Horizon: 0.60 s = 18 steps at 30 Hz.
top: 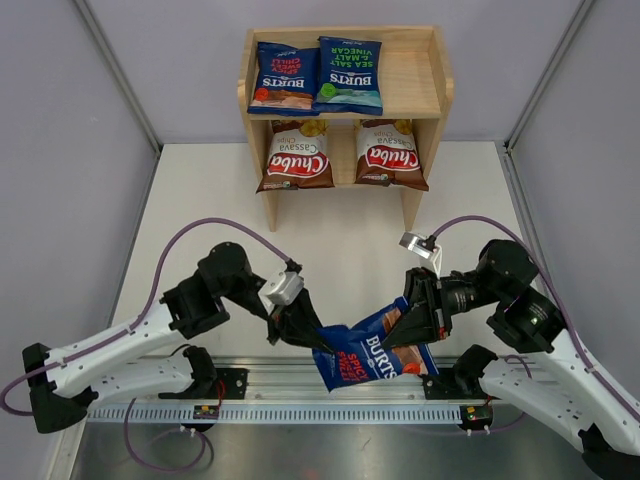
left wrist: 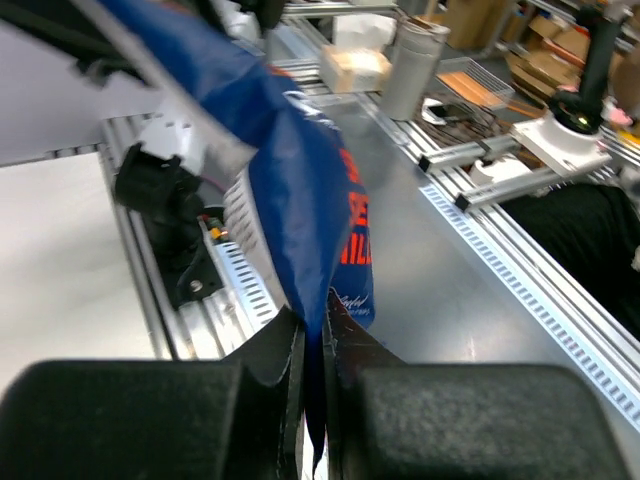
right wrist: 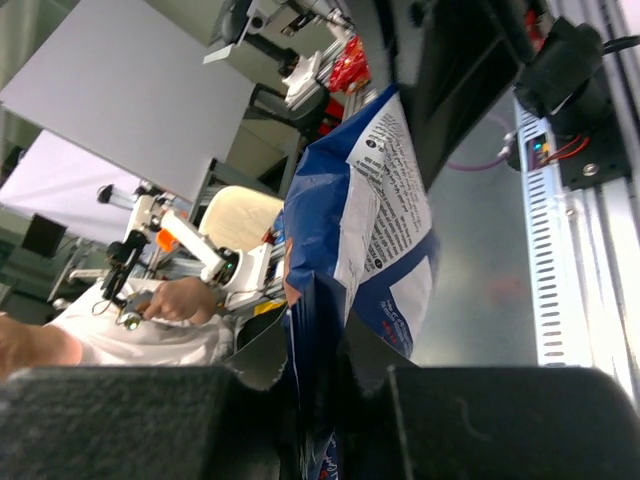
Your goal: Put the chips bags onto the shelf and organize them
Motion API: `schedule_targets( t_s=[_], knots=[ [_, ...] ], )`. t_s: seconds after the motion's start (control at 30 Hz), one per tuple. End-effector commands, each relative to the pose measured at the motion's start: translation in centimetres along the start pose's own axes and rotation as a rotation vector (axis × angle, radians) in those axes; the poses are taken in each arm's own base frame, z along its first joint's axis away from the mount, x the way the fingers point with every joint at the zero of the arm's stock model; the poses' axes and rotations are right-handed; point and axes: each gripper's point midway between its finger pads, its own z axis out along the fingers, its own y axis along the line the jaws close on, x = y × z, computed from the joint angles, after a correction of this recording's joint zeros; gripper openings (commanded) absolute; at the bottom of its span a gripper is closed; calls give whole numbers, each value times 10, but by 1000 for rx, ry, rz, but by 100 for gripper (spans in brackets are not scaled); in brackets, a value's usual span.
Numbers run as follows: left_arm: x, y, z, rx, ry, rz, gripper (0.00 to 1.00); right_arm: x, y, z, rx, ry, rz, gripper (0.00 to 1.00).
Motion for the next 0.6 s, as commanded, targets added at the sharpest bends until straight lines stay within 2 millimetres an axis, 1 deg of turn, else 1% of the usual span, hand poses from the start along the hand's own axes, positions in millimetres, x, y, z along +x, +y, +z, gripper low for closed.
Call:
schedule_targets(
  t_s=[0.0,0.13,0.2,0.23,0.27,0.3,0.37,0.4,0.47,0.53,0.57],
  knots=[
    [-10,13,-14,-59,-48,-11,8,5,12,-6,18,26,-64,11],
    [1,5,-16,-5,-19,-30,10,5,4,-6,74,45,-42,6],
    [3,-2,-17,29,-14,-25,10,0,1,-5,98,48,-57,6],
    [7,-3,-18,32,-12,-26,10,2,-2,-6,115,58,-37,6],
    [7,-5,-18,34,-12,-23,10,1,-3,-6,125,61,-38,5],
    [7,-8,-19,36,-16,-15,10,-4,-5,-6,147,53,-59,5],
    [9,-11,-21,38,-18,-12,8,-2,-9,-8,184,61,-48,5],
    [8,-13,-22,36,-24,-3,7,-7,-11,-9,212,50,-78,3],
    [7,-17,-24,36,-31,5,7,-8,-16,-11,253,43,-74,0],
    [6,-20,-25,35,-39,8,7,-11,-16,-12,271,33,-88,0],
    [6,-21,-25,34,-42,10,9,-12,-17,-12,275,31,-85,0]
  ],
)
